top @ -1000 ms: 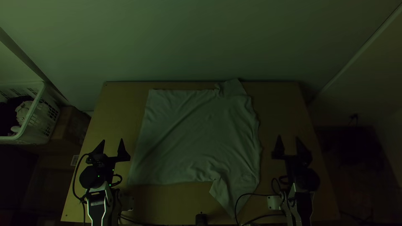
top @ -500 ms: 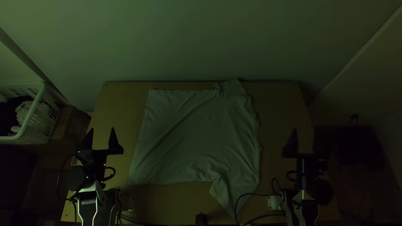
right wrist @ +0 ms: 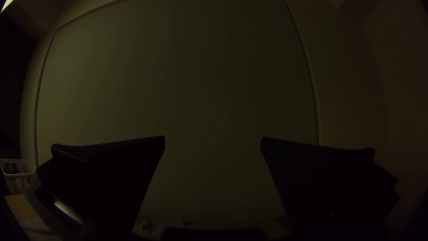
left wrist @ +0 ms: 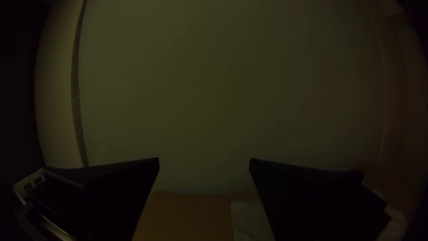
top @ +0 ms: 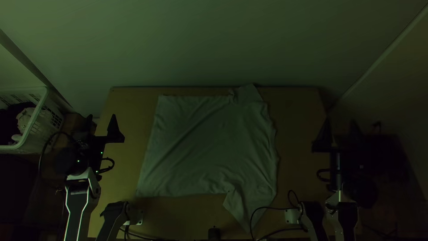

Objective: Fold the t-shirt

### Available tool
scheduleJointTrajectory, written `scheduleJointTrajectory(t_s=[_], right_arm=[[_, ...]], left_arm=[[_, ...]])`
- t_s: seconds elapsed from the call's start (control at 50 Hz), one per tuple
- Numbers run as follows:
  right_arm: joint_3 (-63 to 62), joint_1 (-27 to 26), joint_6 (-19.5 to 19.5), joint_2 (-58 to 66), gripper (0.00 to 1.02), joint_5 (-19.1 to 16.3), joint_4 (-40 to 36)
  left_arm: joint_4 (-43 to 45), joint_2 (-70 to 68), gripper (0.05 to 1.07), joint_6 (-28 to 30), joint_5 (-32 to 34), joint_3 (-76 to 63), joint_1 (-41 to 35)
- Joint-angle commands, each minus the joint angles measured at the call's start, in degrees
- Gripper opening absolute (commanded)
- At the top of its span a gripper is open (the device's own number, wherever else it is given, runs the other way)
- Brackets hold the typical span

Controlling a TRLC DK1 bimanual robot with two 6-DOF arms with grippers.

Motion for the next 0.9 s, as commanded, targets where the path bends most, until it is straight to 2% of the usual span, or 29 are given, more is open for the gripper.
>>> scheduleJointTrajectory(t_s=[0.0, 0.36, 0.5, 0.7, 0.88], right_arm=[[5.2, 1.2, -0.5, 5.5, 0.98, 0.2, 0.8], [16.4, 4.4, -0.4, 20.9, 0.98, 0.4, -0.2], [23.1, 7.8, -0.4, 27.3, 0.98, 0.5, -6.1], [35.7, 10.7, 0.7, 39.2, 0.98, 0.5, -18.7], [39.0, 10.9, 1.6, 45.5, 0.98, 0.4, -20.4]], left_arm=[[0.4, 4.5, 1.03, -0.9, -0.5, 5.7, -1.1], [-5.7, 19.4, 1.03, -1.2, -1.2, 20.5, -6.3], [-9.1, 25.3, 1.02, -3.4, -1.4, 25.9, -8.3], [-15.0, 34.9, 1.03, -5.6, -1.3, 34.3, -9.1], [-19.0, 43.5, 1.02, -6.3, -1.3, 41.8, -9.5]])
